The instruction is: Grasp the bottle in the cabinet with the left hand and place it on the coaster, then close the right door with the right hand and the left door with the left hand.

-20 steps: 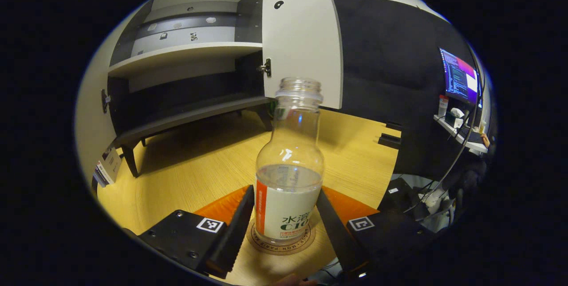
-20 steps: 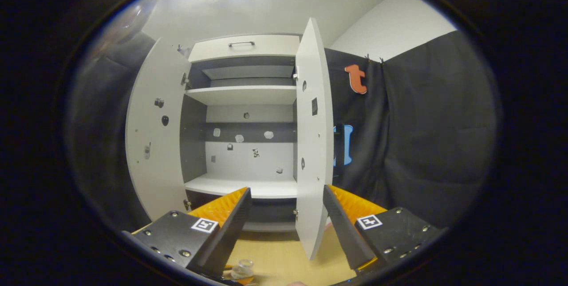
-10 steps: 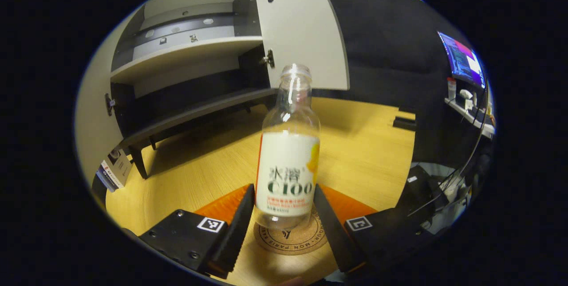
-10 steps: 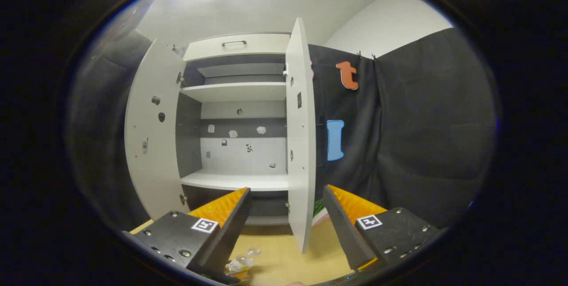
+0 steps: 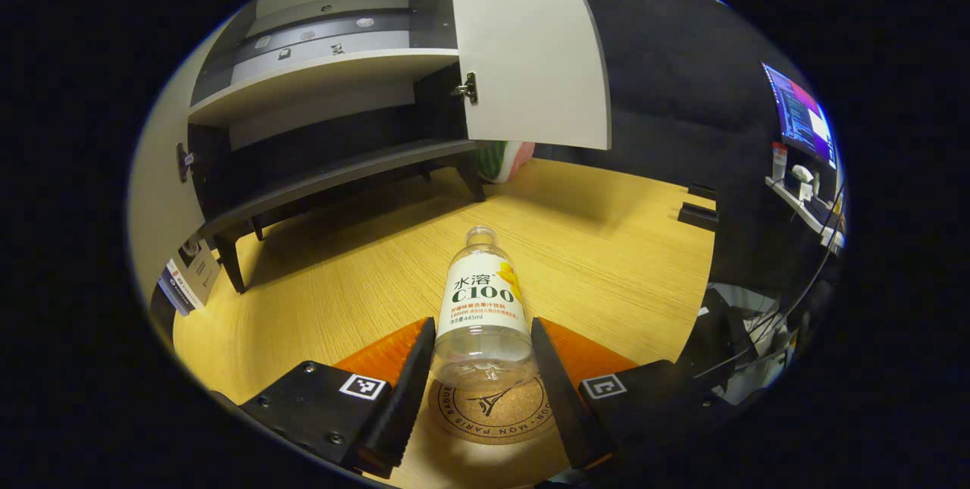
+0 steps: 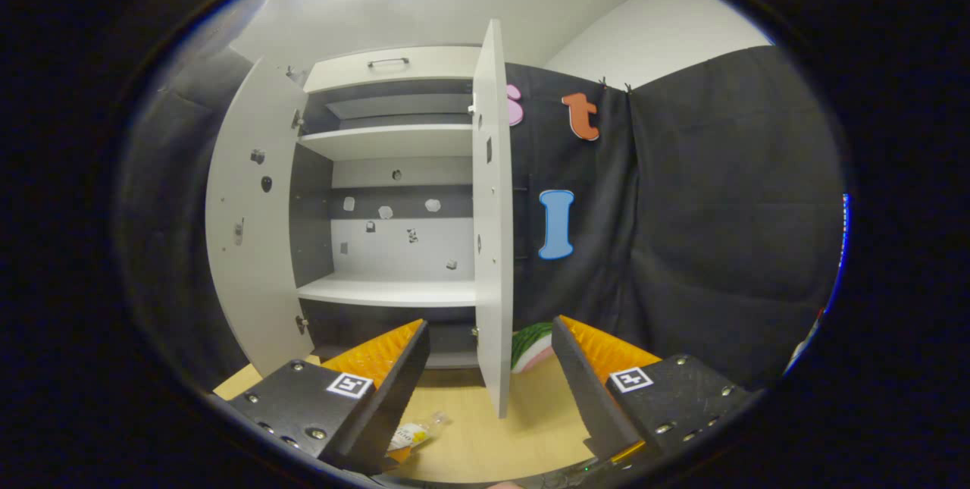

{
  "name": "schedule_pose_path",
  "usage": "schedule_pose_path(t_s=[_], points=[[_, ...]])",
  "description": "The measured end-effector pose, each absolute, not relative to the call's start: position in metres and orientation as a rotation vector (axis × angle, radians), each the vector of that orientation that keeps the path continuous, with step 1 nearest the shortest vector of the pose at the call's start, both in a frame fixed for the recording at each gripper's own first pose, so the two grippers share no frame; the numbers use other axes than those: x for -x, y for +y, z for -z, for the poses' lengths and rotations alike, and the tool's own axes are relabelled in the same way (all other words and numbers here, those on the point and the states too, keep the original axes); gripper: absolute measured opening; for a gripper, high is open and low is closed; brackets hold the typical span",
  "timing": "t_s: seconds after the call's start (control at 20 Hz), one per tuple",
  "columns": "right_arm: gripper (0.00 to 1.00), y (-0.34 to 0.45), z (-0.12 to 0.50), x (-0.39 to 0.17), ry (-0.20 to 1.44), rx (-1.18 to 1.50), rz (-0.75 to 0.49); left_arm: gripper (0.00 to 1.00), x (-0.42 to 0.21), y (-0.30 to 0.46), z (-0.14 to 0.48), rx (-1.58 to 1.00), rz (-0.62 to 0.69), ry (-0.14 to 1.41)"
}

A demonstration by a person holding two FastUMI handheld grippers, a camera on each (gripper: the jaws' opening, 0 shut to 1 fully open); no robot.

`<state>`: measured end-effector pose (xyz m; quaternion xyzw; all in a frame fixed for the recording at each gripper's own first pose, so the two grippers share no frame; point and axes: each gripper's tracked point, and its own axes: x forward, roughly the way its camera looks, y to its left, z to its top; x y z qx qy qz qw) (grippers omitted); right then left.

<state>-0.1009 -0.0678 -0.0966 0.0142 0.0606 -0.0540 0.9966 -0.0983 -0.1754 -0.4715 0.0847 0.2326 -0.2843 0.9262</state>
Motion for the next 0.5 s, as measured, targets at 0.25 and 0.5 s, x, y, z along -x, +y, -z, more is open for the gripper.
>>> schedule_pose_path(t_s=[0.25,0.5], points=[[0.98,-0.087,0.105,0.101,0.114,-0.06,0.145,0.84,0.093,-0.176,0.46,-0.16,0.555,0.587],[0.98,-0.107,0.109,0.097,0.094,-0.071,0.187,0.88,0.056,-0.182,0.451,-0.167,0.557,0.668]])
